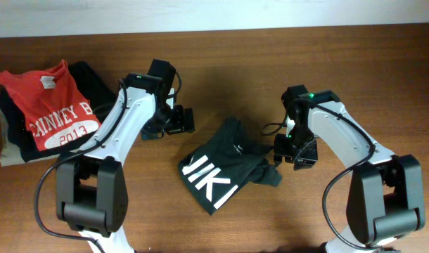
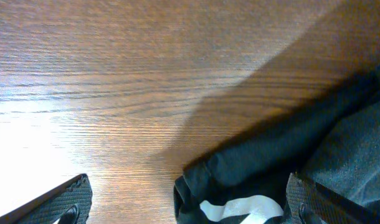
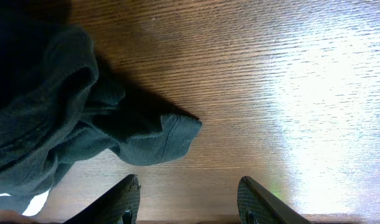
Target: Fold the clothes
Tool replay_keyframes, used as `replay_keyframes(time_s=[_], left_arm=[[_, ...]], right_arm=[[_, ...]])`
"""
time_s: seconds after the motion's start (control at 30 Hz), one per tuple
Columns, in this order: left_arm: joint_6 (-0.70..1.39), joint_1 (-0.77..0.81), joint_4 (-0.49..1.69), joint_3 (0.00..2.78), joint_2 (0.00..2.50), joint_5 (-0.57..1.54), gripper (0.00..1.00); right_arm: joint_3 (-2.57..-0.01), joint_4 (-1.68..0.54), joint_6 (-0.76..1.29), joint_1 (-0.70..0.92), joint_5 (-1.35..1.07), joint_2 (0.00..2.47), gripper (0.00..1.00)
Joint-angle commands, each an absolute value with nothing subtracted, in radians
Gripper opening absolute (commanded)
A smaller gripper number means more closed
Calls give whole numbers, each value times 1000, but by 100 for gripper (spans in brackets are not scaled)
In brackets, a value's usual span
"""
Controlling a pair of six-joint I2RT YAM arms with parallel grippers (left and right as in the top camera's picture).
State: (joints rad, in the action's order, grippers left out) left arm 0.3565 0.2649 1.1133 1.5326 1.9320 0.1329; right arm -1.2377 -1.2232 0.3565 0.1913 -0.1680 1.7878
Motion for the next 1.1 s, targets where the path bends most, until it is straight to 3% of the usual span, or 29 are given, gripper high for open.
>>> replay_keyframes(time_s=[0.0,0.17,0.23,0.33,0.4,0.5,0.6,0.67,0.7,0.73,0.97,1.0,1.03,1.07], left_arm=[[334,287,1127,1544,1935,183,99],[314,350,1111,1544,1935,134,99],[313,350,1112,1544,1935,134,99],[313,351,1113,1544,1935,134,99],[313,351,1118,1544,1935,134,99],[313,351,1121,1544,1935,135,99],[296,351,1123,1544,1935,145,99],[290,351,1127,1544,1935,146,99],[290,351,1127,1544,1935,146,99],[290,351,1127,1544,1935,146,99],[290,351,1127,1544,1935,146,99],[290,351,1127,1544,1935,146,99],[290,351,1127,1544,1935,146,99],[290,351,1127,1544,1935,146,99]], right_arm=[[-1175,-1164,318,196,-146,1770,55],[-1003,-922,128,196,-260,1770,53],[-993,-907,26,196,-398,1770,28],[-993,-911,-65,196,-557,1770,24],[-993,-923,-75,196,-574,1770,5],[-997,-928,-73,195,-570,1765,4],[-1028,-943,83,175,-394,1728,7],[-1071,-942,88,123,-384,1655,32],[-1086,-940,88,104,-384,1639,49],[-1098,-928,87,88,-389,1635,55],[-1098,-833,5,133,-445,1718,61],[-1098,-820,4,145,-444,1738,60],[-1098,-807,5,156,-444,1758,45],[-1098,-803,5,158,-445,1761,20]])
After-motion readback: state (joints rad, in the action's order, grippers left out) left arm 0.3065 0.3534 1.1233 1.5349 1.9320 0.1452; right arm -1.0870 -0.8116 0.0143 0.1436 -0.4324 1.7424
